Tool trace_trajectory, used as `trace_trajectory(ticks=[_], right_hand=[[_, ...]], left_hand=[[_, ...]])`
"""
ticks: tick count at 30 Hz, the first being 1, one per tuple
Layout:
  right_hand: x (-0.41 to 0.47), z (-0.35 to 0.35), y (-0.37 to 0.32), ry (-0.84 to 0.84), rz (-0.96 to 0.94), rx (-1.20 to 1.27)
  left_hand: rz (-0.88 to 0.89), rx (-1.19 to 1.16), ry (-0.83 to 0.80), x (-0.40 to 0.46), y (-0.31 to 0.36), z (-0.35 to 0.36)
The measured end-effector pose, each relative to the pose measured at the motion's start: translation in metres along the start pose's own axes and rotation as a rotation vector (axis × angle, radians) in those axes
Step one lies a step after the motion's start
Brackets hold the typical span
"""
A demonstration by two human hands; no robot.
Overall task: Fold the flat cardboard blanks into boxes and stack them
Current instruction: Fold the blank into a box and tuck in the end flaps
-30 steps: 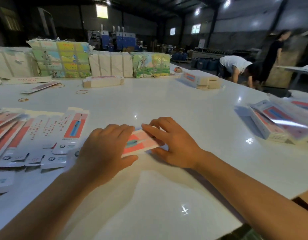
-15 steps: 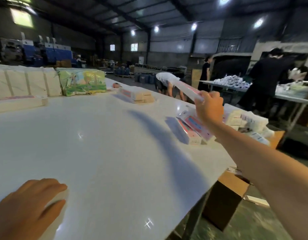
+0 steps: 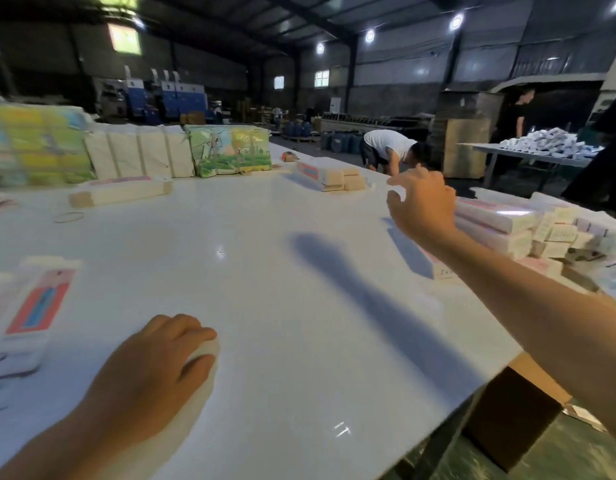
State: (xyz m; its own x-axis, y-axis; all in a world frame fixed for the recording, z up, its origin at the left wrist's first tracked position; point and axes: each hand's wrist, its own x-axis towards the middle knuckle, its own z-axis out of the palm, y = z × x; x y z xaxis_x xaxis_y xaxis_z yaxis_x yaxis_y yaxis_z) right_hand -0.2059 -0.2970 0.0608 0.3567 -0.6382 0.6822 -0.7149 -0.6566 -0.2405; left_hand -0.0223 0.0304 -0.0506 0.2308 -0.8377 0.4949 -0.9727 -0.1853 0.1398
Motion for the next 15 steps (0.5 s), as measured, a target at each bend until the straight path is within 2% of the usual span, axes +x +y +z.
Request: trace_trajectory(ticks=[4, 8, 11, 13, 15], right_hand=[[-0.062, 0.03, -0.1, -0.286, -0.274, 0.294], [-0.126, 0.06, -0.152, -0.523, -0.457, 0.249], [-0.14, 0.07, -0.159, -0.519, -0.534, 0.204], [-0.139, 0.069, -0.154, -0.497, -0.522, 0.231], [-0.139, 0.068, -0.153, -0.483, -0.514, 0.259]], left_hand=[[-0.116, 0.003, -0.124, 0.0, 0.011, -0.01], [-0.132, 0.062, -0.149, -0.004, 0.008, -0.007], [-0.128, 0.036, -0.116, -0.008, 0.004, -0.005], [-0.115, 0.021, -0.115, -0.005, 0.004, -0.003], [-0.168, -0.083, -0.034, -0.003, 0.005, -0.009]])
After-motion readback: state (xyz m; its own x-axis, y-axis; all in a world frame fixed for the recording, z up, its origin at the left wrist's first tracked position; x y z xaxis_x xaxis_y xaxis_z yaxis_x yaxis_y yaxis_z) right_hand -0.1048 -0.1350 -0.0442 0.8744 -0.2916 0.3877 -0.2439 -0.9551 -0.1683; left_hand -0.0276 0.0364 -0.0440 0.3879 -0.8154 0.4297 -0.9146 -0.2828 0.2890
